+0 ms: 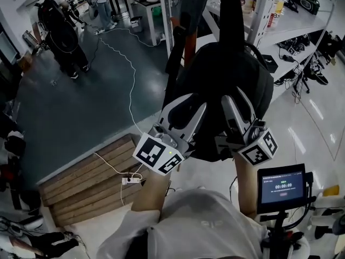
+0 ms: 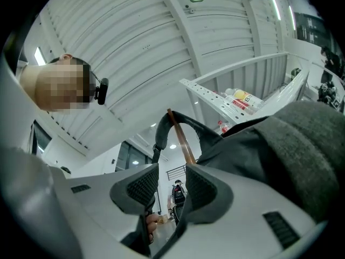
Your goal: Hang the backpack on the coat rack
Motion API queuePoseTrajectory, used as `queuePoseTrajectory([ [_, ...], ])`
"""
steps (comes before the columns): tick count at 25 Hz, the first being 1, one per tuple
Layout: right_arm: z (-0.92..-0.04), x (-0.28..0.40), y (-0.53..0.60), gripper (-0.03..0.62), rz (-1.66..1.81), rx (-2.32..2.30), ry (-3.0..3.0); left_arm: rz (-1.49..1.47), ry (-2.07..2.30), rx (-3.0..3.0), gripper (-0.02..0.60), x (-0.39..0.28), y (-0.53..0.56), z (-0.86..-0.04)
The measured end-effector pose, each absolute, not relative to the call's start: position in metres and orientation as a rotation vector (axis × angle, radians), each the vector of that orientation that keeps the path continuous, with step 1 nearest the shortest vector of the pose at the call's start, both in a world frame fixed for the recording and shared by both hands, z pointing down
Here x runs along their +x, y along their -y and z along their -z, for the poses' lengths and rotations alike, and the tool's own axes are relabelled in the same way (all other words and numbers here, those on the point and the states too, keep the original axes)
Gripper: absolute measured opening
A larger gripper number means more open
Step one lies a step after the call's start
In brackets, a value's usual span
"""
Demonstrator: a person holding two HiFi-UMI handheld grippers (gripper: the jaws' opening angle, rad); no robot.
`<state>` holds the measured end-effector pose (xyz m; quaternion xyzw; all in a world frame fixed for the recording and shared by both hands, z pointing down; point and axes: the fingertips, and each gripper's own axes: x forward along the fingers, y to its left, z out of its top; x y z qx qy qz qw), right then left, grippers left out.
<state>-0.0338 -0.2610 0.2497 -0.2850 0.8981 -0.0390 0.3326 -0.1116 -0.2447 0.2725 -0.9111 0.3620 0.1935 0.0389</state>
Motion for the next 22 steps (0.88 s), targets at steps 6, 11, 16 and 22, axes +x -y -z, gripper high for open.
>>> queuePoseTrajectory([
  [6, -0.248, -0.027, 0.265, 0.166, 0.151, -0.716, -2.312, -0.567, -1.111, -2.79, 0.107, -0.111, 0.246, -0.274],
  [11, -0.251, -0.027, 0.264, 0.166, 0.146, -0.723, -2.314, -0.552, -1.083, -2.804, 0.107, -0.103, 0.245, -0.276],
  [16, -0.25, -0.028, 0.264, 0.166, 0.153, -0.712, -2.31, -0.555, -1.084, -2.8, 0.107, -0.104, 0.245, -0.276],
  [22, -0.251, -0.028, 0.261, 0.166, 0.16, -0.708, -2.317, -0.562, -1.102, -2.797, 0.107, -0.106, 0.243, -0.277],
])
